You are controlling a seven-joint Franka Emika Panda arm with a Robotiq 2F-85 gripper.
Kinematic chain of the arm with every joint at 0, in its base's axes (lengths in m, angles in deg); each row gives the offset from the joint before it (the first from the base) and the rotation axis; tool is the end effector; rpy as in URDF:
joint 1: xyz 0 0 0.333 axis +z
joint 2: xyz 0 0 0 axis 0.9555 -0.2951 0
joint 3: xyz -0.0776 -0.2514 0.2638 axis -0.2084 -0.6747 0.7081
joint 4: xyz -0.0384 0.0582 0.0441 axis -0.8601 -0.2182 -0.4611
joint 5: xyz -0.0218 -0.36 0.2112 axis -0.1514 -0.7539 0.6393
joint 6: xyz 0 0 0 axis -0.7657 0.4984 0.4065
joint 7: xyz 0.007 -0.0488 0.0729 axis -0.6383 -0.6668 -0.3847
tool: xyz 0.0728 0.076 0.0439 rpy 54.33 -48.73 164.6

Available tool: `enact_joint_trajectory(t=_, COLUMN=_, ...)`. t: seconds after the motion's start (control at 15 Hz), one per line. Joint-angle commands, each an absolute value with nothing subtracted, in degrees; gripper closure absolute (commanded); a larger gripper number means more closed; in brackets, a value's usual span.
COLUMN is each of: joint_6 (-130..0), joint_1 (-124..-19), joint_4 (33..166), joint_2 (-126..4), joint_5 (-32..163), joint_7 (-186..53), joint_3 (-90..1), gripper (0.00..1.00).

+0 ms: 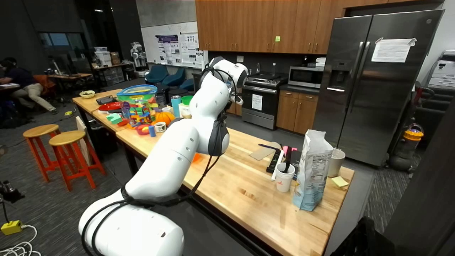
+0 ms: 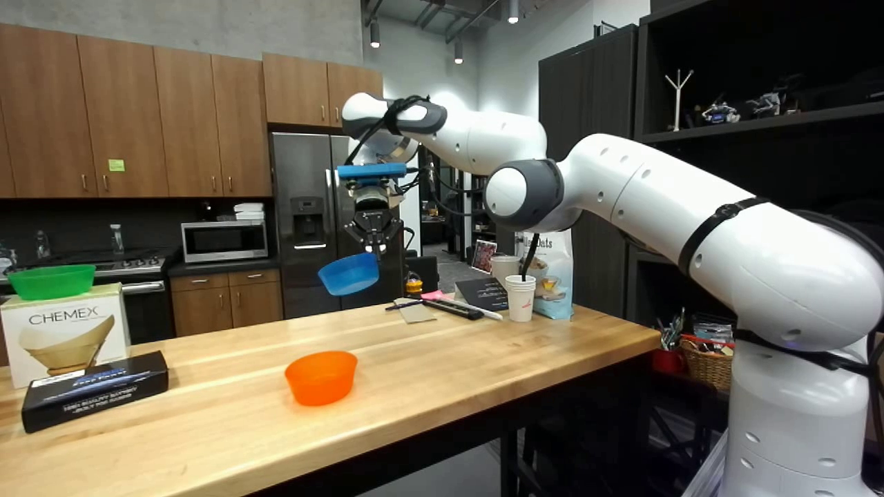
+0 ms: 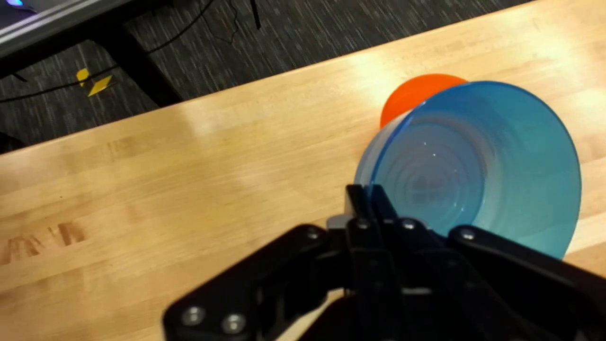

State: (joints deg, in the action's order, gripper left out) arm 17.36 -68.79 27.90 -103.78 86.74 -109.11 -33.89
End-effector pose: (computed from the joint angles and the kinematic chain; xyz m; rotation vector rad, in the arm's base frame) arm 0.7623 0.1316 0.4792 -2.7793 0.7637 0.8941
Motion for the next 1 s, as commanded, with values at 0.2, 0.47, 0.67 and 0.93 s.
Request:
enact_joint_trajectory(t=0.2, joint_6=19.23, joint_1=-68.84, joint_4=27.90, joint_2=-103.78, joint_5=86.78, joint_7=-109.36, joint_3=-33.89, gripper=0.99)
enact_joint_trajectory(t=0.47, joint_6=13.31, joint_1=-65.46, joint_4=29.25, joint_2=-103.21, joint_5=82.00, joint_7=-107.06, joint_3=-35.71, gripper=0.99)
enact_joint_trajectory(t=0.67, joint_6=11.34, joint_1=-62.81, joint_4=26.64, joint_2=-105.25, joint_5=78.95, joint_7=-106.53, joint_3=-36.31, gripper=0.99)
enact_joint_trajectory(t=0.93, joint_6=13.52, joint_1=-60.05, joint_4=26.82, joint_2=-105.44, joint_5=73.68, joint_7=-101.76, joint_3=-38.39, gripper=0.99)
